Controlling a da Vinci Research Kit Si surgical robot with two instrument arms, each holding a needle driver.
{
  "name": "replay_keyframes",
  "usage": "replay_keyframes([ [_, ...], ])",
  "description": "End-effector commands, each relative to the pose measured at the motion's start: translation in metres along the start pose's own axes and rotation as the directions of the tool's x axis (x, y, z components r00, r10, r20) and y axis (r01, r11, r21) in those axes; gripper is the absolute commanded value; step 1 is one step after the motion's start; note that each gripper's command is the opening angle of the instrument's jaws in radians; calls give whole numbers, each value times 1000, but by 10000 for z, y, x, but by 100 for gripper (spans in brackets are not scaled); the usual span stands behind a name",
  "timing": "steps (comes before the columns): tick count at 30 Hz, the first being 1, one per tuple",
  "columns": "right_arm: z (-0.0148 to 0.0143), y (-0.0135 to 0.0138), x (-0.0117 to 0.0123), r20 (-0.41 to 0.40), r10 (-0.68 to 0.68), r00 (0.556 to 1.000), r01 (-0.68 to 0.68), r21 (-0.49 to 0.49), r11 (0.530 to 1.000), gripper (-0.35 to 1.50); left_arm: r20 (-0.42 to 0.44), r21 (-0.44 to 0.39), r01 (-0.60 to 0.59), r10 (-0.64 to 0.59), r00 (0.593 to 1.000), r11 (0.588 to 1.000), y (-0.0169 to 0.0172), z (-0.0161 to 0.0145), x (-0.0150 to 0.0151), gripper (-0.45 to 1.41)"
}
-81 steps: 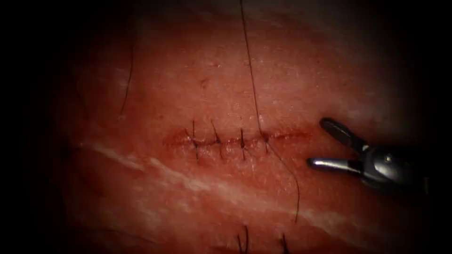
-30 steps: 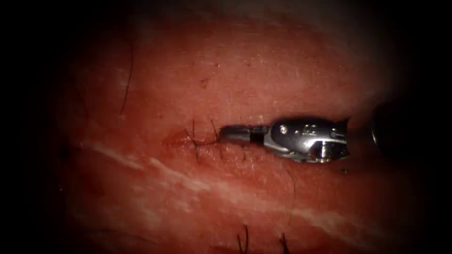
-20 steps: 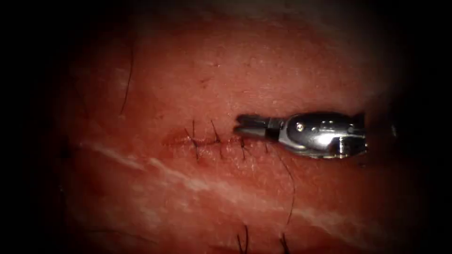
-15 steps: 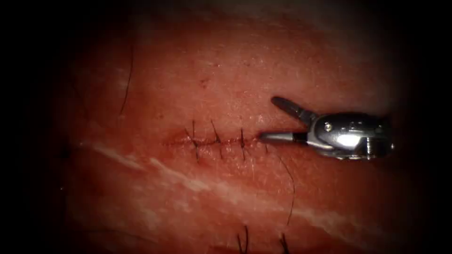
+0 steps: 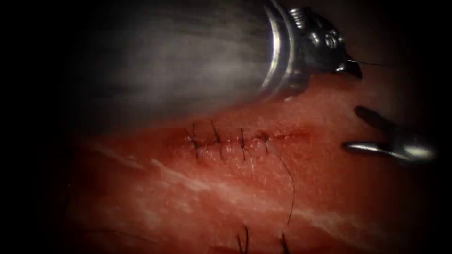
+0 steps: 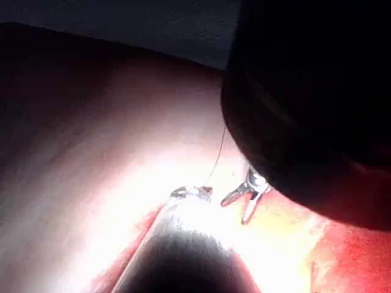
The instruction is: Wound Closure
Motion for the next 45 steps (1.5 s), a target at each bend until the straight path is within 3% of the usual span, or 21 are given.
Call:
replay_keyframes([
  [1,2,-14,-12,2,3,1000,-3,3,1000,146,-3,-5,3,-3,1000,1000,-2,17,-1,-45],
  [9,9,-26,-19,5,-5,1000,5,0,1000,148,-10,-32,29,-29,1000,999,-33,76,2,-45],
  [10,9,-27,-19,7,-6,1000,6,1,1000,148,-9,-40,61,-62,998,997,-37,82,0,-6],
  [12,9,-29,-21,6,-8,1000,8,-1,1000,148,-12,-52,95,-96,995,994,-42,87,-4,51],
  [14,10,-31,-23,11,-10,1000,10,1,1000,148,-6,-42,108,-108,994,993,-48,87,-10,96],
  [18,14,-36,-25,11,-13,1000,13,7,1000,148,4,-27,102,-102,995,994,-55,70,-26,121],
  [26,30,-50,-24,14,-17,1000,17,32,999,148,-2,-58,62,-62,998,996,-35,1,-53,123],
  [29,28,-49,-25,14,-17,1000,17,34,999,148,-26,-51,-25,24,999,998,-23,-13,-57,123],
  [33,23,-46,-25,15,-17,1000,17,36,999,148,-65,-37,-201,198,978,979,12,-30,-68,105],
  [35,18,-45,-22,19,-16,1000,16,38,999,148,-100,-68,-307,300,949,949,42,-32,-82,84],
  [36,16,-45,-19,20,-14,1000,13,40,999,148,-91,-97,-383,375,923,919,62,-31,-92,68],
  [38,14,-45,-13,22,-10,1000,9,41,999,148,-66,-128,-473,468,881,872,84,-25,-105,51],
  [40,13,-45,-11,23,-14,1000,13,42,999,148,-64,-127,-539,536,842,832,95,-18,-114,51],
  [42,14,-46,-8,23,-18,1000,17,41,999,148,-60,-138,-673,673,738,726,107,-3,-128,41],
  [44,15,-46,-9,23,-18,1000,17,40,999,148,-56,-155,-721,723,688,675,110,7,-132,29],
  [45,15,-46,-9,23,-18,1000,17,40,999,148,-56,-155,-721,723,688,675,110,7,-132,29],
])
